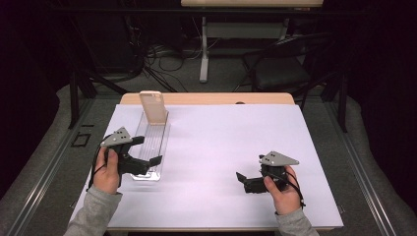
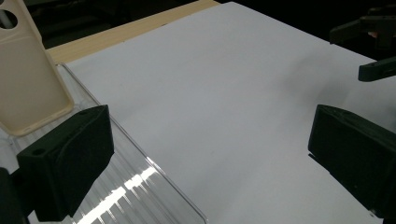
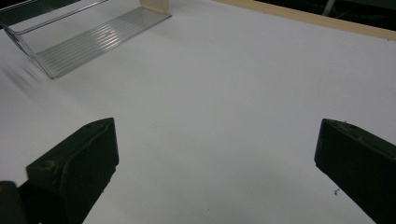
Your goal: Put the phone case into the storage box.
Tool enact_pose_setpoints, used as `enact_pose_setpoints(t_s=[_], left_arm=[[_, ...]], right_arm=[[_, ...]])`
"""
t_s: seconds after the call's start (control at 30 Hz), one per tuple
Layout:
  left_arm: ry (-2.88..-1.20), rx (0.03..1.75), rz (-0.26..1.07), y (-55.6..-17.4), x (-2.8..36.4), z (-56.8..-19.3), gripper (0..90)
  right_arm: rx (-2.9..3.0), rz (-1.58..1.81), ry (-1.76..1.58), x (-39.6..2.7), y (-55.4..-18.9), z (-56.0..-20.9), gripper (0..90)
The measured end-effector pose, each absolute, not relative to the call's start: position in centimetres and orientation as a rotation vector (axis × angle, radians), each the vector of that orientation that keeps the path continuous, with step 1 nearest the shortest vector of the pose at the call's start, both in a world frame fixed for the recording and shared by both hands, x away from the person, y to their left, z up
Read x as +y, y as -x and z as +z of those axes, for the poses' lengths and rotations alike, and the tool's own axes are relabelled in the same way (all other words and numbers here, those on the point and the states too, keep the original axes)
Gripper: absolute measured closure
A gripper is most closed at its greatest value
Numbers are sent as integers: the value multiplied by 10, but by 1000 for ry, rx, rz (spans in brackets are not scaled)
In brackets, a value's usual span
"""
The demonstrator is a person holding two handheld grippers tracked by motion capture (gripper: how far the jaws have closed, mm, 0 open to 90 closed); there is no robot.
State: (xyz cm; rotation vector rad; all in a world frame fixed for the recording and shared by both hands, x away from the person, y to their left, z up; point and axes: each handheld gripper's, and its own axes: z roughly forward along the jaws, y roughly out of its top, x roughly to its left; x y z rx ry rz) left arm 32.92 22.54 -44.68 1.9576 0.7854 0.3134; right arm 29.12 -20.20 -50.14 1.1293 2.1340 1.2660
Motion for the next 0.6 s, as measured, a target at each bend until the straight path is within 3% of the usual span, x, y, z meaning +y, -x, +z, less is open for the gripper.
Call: enact_pose_setpoints(t_s=[0.6], left_arm=[[-1937,786,280,-324,232,-463,7]], right_arm=[[2158,1244,-1128,-202,-292,-511,0]])
